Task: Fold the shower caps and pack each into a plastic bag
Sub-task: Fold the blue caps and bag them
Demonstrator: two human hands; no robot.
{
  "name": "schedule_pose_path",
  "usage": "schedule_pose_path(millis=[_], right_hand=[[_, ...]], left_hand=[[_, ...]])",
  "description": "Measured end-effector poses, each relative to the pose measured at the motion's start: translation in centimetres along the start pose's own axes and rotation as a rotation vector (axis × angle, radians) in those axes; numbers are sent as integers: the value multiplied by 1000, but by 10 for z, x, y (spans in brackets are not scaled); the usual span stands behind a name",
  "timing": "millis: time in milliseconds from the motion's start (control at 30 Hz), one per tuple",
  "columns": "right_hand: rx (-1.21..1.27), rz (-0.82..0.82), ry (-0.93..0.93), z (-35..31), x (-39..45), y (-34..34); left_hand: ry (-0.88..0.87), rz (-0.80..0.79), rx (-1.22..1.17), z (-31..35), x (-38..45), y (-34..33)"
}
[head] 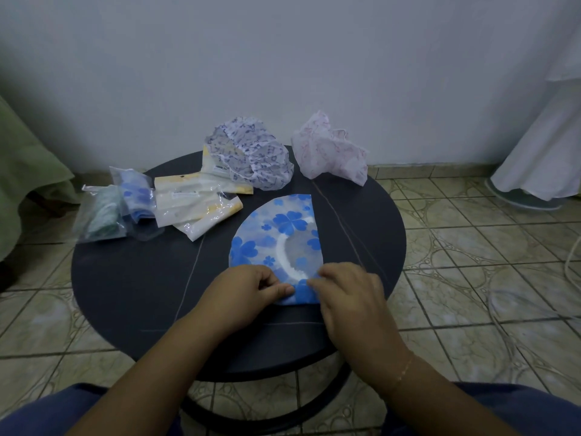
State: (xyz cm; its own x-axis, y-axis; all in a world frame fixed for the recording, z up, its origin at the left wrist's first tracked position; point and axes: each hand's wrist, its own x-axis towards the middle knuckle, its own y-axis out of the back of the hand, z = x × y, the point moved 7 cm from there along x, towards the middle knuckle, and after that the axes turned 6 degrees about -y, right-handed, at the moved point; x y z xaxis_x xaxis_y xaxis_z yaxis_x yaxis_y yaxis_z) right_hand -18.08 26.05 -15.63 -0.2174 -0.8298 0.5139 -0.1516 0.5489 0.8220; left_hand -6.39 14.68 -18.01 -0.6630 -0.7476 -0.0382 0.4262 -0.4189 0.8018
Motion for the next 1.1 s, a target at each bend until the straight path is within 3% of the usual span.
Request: schedule_pose_path(millis=[100,267,367,667,800,867,1000,1100], right_hand=[[-79,-91,113,-13,-12,-12],[-129,-253,9,-7,-23,-28],[-142,-308,-29,-4,-24,-31],[-68,-211,-37,-4,-14,-21],[-18,-146,9,-5,-10,-19],[-8,-140,21,-4,-8,-20],[66,-176,26,-2,-7,-21],[175,-214,22,3,-4,-19]], left_hand=[[8,-11,5,0,2,-1],[15,-6,51,1,0,1],[-12,84,204,1,-8,10],[-22,188,343,-25,-22,32],[-387,351,387,-2,-30,36],[-529,359,388,15,-35,27],[-542,173,395,24,-27,-1],[-539,132,418,28,-20,-2]])
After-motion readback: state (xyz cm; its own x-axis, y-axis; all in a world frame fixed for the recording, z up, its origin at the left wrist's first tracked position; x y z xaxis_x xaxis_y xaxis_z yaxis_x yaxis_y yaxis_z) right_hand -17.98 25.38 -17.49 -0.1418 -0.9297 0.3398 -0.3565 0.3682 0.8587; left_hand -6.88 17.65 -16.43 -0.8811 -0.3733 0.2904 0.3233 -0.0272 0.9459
